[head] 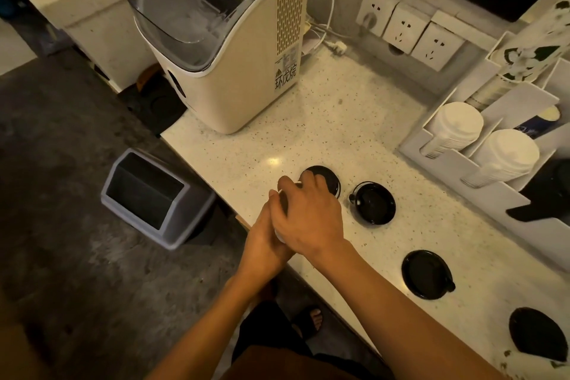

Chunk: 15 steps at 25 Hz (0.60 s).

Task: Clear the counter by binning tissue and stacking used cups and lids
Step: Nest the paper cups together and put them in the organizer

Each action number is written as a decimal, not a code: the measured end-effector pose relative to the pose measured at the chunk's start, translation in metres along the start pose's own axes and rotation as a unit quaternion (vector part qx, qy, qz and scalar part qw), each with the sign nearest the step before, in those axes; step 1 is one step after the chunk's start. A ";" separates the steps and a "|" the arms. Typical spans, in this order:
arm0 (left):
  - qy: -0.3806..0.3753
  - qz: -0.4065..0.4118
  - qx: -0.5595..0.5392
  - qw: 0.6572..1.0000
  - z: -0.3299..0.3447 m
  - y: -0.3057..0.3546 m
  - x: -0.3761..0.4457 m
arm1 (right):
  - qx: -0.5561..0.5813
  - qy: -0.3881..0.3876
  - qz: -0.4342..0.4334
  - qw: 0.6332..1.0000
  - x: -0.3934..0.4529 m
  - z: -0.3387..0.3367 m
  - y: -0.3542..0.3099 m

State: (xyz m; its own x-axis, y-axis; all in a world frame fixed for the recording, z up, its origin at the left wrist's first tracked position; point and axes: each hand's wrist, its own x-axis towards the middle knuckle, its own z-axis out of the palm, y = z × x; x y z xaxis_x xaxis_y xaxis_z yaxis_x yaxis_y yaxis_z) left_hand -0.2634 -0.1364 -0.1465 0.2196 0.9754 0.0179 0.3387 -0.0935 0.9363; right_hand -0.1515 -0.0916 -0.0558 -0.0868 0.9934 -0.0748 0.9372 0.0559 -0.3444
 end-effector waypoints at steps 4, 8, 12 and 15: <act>0.033 -0.117 -0.052 0.991 0.004 0.015 0.004 | 0.018 -0.008 0.000 1.000 -0.003 -0.006 0.003; 0.019 -0.121 -0.166 0.979 0.022 0.037 0.003 | 0.027 0.019 0.029 0.999 -0.023 -0.015 0.024; -0.022 -0.115 -0.157 0.981 0.057 0.056 0.001 | 0.039 0.069 0.089 0.993 -0.052 -0.028 0.055; -0.074 -0.033 0.015 0.997 0.085 0.065 -0.002 | 0.037 0.085 0.142 0.986 -0.076 -0.037 0.082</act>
State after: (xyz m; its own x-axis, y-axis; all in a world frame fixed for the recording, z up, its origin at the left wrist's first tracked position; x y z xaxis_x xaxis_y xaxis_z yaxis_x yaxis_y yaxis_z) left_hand -0.1641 -0.1609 -0.1150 0.3283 0.9396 -0.0970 0.3841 -0.0389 0.9225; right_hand -0.0556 -0.1593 -0.0434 0.2388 0.9708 -0.0232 0.8875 -0.2279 -0.4005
